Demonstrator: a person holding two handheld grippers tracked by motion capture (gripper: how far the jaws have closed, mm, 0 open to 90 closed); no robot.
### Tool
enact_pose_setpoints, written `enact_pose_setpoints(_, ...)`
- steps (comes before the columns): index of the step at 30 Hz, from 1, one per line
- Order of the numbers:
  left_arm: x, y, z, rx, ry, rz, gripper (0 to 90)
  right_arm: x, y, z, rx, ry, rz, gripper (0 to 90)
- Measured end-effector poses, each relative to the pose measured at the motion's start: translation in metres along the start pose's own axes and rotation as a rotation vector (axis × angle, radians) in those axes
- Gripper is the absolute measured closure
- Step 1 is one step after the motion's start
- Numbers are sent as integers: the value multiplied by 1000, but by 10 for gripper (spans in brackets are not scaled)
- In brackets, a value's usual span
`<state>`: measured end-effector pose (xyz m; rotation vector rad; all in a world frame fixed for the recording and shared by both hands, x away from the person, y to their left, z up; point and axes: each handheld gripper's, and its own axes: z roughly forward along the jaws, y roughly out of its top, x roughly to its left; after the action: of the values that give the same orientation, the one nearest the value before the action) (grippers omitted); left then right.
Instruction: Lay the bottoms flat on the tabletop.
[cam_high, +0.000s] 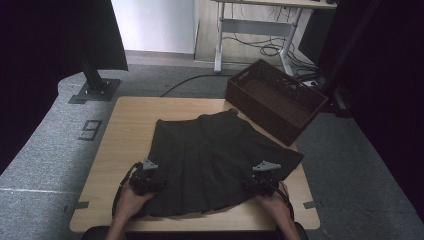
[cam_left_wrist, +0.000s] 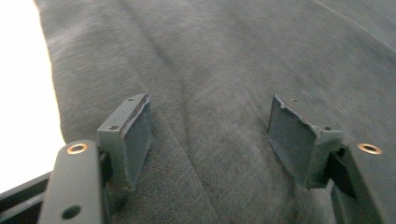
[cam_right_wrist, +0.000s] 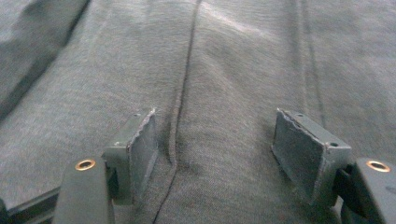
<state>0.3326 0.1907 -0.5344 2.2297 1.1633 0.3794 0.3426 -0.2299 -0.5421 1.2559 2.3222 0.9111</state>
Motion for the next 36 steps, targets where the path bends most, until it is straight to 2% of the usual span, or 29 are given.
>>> enact_pose_setpoints(3, -16, 1, 1, 15, -1, 32, 260, -13, -3, -2, -6, -12, 19, 305)
enact_pose_setpoints(7, -39, 1, 2, 16, -12, 43, 254, -28, -6, -6, 0, -37, 38, 305)
enact_pose_setpoints(9, -48, 1, 3, 17, -25, 57, 245, -37, -8, -8, 2, -55, 55, 305)
enact_pose_setpoints(11, -51, 4, 3, 30, -39, 72, 237, -44, -10, -9, -3, -66, 83, 305)
enact_pose_setpoints(13, -43, 11, 2, 18, -58, 71, 226, -48, -12, -10, -14, -61, 94, 305)
enact_pose_setpoints(16, -16, 25, 0, -23, -26, 31, 220, -47, -13, -11, -17, -68, 94, 299)
enact_pose_setpoints(17, -8, 28, 1, -30, 0, 21, 220, -46, -13, -10, -18, -70, 95, 295)
enact_pose_setpoints(18, 6, 33, 3, -35, 46, -3, 219, -46, -13, -10, -18, -71, 95, 293)
enact_pose_setpoints(19, 17, 35, 6, -33, 69, -22, 220, -46, -13, -10, -16, -71, 94, 293)
enact_pose_setpoints(21, 35, 36, 11, -28, 90, -61, 225, -45, -13, -11, -13, -71, 93, 292)
enact_pose_setpoints(23, 44, 32, 19, -12, 93, -69, 229, -45, -13, -12, -17, -66, 91, 292)
enact_pose_setpoints(24, 46, 29, 22, -10, 85, -67, 223, -45, -14, -13, -19, -61, 95, 293)
enact_pose_setpoints(26, 48, 24, 24, -41, 56, -93, 214, -45, -13, -16, -22, -55, 105, 306)
enact_pose_setpoints(28, 46, 21, 23, -57, 68, -102, 214, -43, -11, -22, -32, -62, 102, 310)
enact_pose_setpoints(30, 41, 19, 22, -56, 91, -128, 214, -39, -8, -28, -58, -60, 96, 310)
enact_pose_setpoints(32, 33, 16, 20, -55, 107, -142, 215, -33, -3, -33, -80, -35, 90, 310)
enact_pose_setpoints(36, 18, 9, 14, -45, 95, -129, 217, -15, 8, -31, -107, 33, 67, 309)
